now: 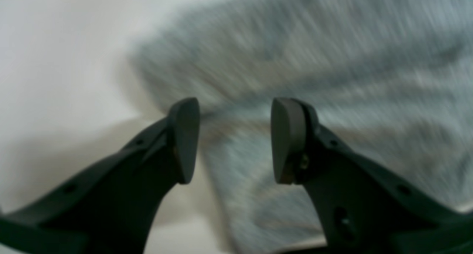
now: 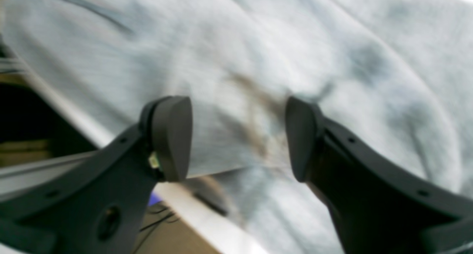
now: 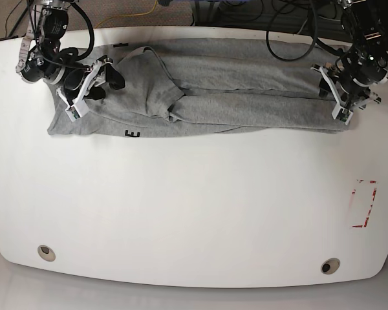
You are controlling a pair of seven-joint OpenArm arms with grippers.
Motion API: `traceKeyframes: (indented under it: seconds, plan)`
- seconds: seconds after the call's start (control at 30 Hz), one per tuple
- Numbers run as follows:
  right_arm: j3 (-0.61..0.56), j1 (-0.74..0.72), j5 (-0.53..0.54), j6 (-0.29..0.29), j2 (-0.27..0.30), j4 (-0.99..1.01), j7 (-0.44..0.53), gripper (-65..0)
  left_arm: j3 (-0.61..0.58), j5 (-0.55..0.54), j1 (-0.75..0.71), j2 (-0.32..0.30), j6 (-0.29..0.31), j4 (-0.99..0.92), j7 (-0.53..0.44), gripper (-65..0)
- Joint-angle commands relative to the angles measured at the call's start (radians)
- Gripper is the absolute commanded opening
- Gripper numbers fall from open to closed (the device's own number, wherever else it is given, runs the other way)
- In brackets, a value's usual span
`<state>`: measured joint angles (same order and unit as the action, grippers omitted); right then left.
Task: Layout the t-shirt on the table in an organized manner, then fold the t-shirt properly
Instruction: 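Release the left gripper and regrasp the shirt end lower down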
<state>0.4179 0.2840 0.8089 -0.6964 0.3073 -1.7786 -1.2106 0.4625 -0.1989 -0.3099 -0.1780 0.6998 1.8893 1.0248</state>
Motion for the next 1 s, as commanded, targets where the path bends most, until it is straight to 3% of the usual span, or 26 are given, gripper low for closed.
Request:
traceKeyframes:
  seconds: [0.0,0.33,0.8,0.97]
  plan:
    - [0.006,-0.007,-0.049,-0.002,0.0,-0.017,0.056,-27.9,0.005,-0.003,-0.021,-0.002,-0.002,0.016,-0.037,-35.7]
    - [0.003,-0.036,-0.391,-0.002,-0.058,0.062,0.255,-27.9,-0.001,-0.003,-0.019,0.001,-0.002,-0.155,-0.102,-35.7]
    - [0.009,-0.179,-0.57,-0.002,-0.055,0.359,0.446,-27.9,-0.061,-0.003,0.171,-0.044,-0.002,-0.327,-0.102,-35.7]
    - [0.005,-0.233,-0.584,-0.002,-0.03,0.421,0.458,-27.9,-0.101,-0.003,0.208,-0.056,-0.002,-0.337,-0.102,-35.7]
